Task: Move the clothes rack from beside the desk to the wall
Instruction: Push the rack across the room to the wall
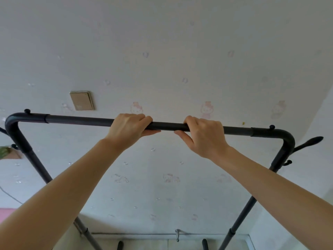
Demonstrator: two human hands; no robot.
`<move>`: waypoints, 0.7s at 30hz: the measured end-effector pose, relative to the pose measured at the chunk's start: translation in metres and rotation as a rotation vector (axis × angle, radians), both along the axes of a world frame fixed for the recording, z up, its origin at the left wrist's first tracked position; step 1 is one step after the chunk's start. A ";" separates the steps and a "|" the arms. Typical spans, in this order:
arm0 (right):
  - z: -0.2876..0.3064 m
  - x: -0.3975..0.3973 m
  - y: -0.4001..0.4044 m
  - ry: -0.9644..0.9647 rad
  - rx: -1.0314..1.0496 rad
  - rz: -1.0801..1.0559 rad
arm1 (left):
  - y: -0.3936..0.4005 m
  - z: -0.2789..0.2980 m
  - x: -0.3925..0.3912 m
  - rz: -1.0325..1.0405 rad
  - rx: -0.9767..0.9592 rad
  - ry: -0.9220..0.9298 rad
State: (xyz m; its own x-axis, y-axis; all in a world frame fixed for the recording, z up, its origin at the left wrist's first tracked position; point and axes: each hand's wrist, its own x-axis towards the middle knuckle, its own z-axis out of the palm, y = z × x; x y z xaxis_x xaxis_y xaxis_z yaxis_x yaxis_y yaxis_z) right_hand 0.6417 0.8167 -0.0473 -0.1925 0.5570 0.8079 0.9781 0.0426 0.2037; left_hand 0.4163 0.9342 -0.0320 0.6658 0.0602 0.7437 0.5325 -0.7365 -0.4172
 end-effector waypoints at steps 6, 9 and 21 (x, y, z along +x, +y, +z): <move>0.000 0.002 0.023 0.000 0.026 0.075 | 0.013 -0.001 -0.003 0.029 0.035 -0.007; -0.003 0.008 0.032 0.008 0.049 0.101 | 0.020 -0.003 0.001 0.033 0.060 -0.012; -0.010 0.029 0.047 0.013 0.082 0.075 | 0.041 0.000 0.024 -0.016 0.100 -0.008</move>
